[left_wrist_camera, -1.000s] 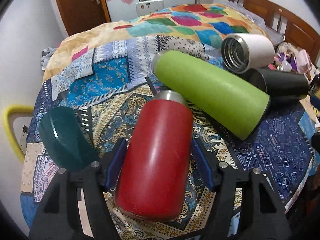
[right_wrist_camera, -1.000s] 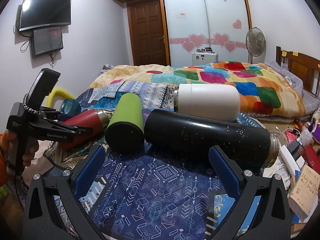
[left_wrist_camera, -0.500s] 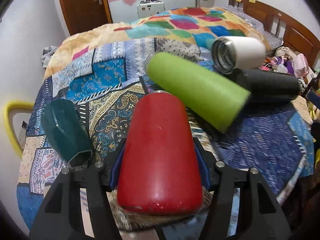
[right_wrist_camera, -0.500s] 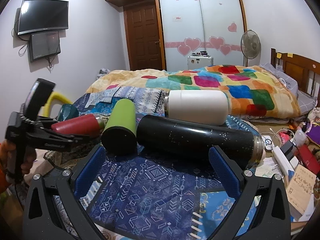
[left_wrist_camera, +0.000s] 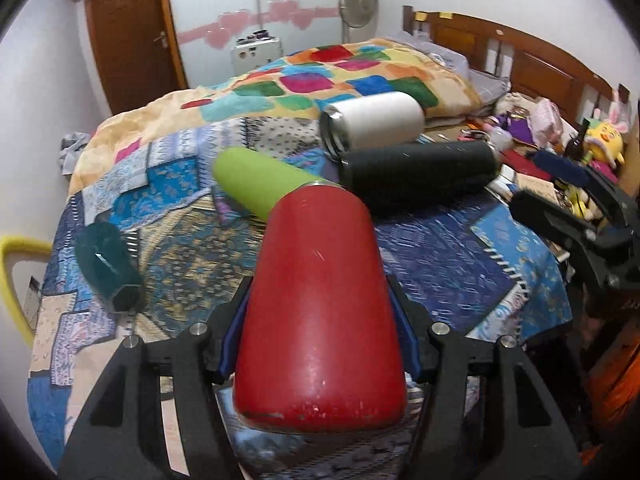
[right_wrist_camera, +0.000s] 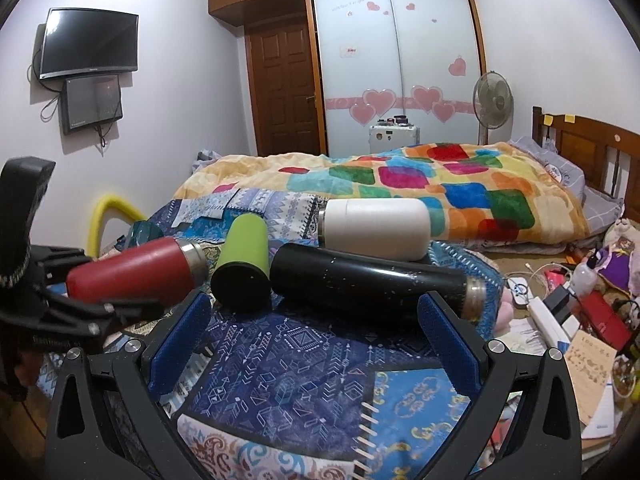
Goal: Flip cup upright
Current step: 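Lift the red thermos with the right gripper, rotating its cap end upward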
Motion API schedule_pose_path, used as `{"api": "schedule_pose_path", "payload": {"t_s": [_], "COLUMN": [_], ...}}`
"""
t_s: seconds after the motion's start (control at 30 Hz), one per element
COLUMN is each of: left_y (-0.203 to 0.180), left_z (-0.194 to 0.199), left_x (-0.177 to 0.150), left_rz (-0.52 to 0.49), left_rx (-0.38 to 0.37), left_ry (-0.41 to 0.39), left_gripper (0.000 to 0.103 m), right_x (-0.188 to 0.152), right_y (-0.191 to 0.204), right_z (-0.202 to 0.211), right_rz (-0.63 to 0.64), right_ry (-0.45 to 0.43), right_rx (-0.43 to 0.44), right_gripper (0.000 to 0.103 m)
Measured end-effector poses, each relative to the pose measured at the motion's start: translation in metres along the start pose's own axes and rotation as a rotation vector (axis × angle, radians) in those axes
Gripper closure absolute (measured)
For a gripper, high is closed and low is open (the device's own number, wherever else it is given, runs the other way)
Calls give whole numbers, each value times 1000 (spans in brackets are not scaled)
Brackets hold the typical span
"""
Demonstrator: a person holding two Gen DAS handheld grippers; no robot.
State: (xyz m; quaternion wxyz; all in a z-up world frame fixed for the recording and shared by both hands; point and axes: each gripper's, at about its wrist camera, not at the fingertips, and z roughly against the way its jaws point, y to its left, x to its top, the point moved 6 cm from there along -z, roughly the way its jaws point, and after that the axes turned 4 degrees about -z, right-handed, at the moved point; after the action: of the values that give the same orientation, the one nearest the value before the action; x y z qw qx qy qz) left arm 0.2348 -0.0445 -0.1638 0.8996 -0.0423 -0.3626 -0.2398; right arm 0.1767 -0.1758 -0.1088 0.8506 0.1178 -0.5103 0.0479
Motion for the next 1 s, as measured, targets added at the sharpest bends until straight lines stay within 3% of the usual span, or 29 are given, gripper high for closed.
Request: {"api": "schedule_pose_path", "payload": {"t_s": [0.17, 0.53, 0.73, 0.9, 1.0], "left_y": [-19, -30, -27, 15, 43], "left_z": [-23, -40, -16, 12, 7], "left_x": [-12, -25, -17, -5, -13], "left_rz": [-13, -39, -52, 3, 29], "left_rx": [-62, -88, -95, 5, 70], "left_ry": [42, 66, 0, -86, -48], "left_gripper": [42, 41, 40, 34, 34], "right_x": [-7, -28, -31, -36, -40], "right_y": [-4, -6, -3, 5, 9], "right_z": [2, -14, -18, -28, -37], "right_rz": [6, 12, 15, 25, 29], "right_ry": [18, 92, 105, 129, 149], "right_rx": [-13, -13, -4, 7, 18], "right_gripper": [0, 0, 0, 0, 0]}}
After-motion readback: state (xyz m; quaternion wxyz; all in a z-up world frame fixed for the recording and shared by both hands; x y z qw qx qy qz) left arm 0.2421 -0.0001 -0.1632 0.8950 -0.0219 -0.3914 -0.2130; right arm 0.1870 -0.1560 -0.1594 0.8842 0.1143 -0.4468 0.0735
